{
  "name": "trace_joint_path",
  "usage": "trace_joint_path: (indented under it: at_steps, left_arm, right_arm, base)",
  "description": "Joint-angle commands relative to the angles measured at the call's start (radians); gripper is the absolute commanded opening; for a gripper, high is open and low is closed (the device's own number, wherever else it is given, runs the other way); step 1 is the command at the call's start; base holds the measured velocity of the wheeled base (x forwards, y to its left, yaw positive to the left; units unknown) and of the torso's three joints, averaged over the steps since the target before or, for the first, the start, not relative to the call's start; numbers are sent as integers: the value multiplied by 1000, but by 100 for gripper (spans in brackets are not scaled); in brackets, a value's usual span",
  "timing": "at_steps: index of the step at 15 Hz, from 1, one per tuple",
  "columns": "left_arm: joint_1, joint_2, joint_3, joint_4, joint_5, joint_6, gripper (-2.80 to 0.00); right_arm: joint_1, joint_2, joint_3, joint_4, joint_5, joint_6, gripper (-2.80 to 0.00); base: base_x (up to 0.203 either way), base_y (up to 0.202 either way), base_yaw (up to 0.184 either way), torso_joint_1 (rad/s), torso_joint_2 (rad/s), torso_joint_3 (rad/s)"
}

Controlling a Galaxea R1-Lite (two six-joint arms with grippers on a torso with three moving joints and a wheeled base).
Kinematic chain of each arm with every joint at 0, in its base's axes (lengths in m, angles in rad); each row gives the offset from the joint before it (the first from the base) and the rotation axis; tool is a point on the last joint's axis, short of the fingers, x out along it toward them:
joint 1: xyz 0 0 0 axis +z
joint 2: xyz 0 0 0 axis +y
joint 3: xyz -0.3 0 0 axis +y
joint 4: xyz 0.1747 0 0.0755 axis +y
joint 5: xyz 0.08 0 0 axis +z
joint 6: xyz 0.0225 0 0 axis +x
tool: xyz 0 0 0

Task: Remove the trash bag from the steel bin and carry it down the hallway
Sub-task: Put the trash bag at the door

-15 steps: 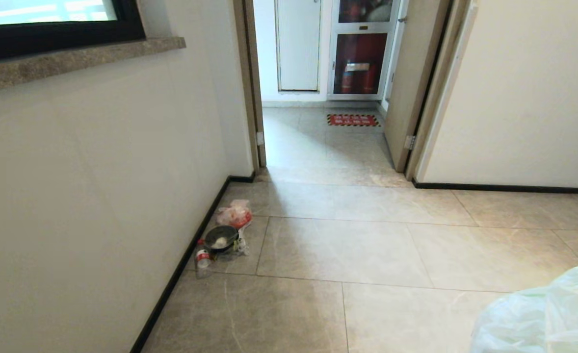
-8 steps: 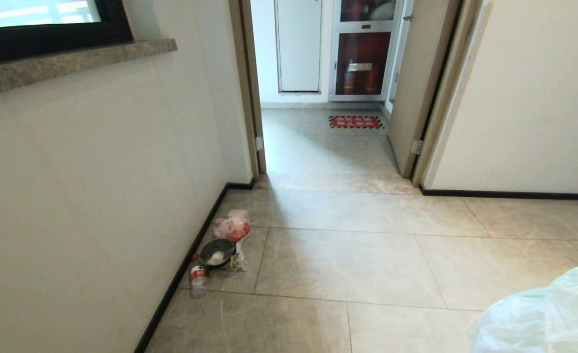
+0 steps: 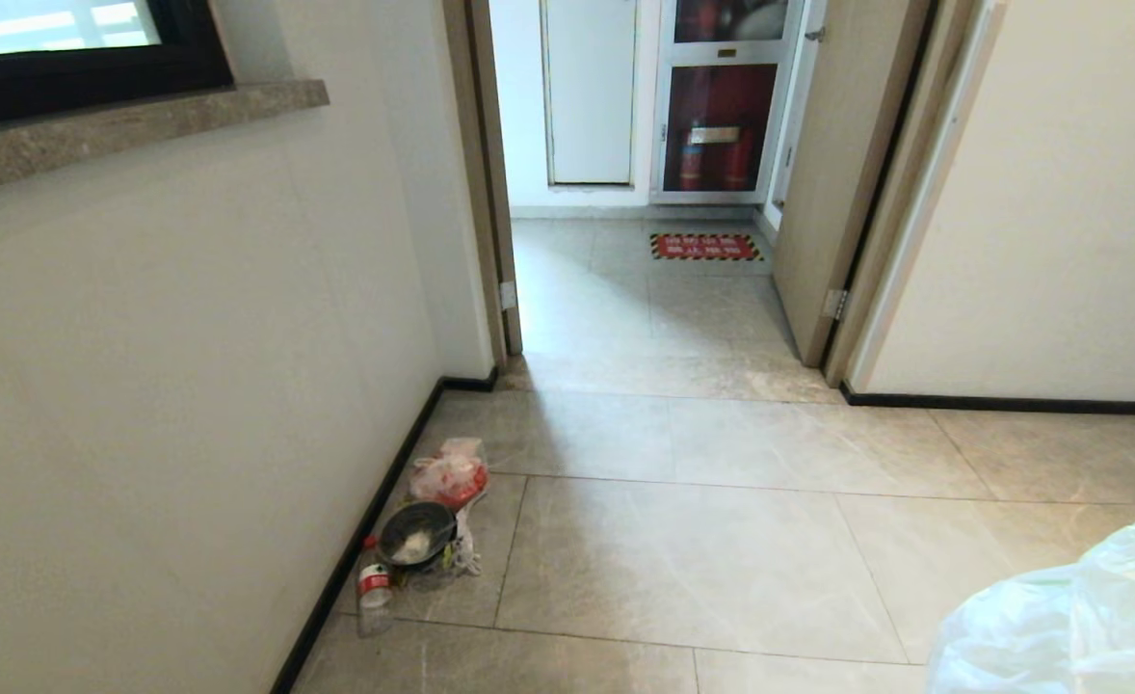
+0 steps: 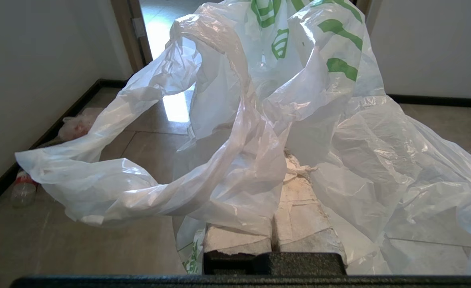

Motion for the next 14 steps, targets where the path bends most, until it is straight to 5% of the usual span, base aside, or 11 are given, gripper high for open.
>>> trace_joint_path:
  at_steps: [1,14]
  left_arm:
    - [0,0,0,-1,-1,0,-280]
    - [0,0,0,-1,-1,2,-280]
  right_arm:
    - [0,1,0,0,0,-1,-280]
    - [0,1,0,0,0,-1,-280]
  base:
    - [191,0,-3,31,-7,-2]
    - [194,0,2,1,3,3]
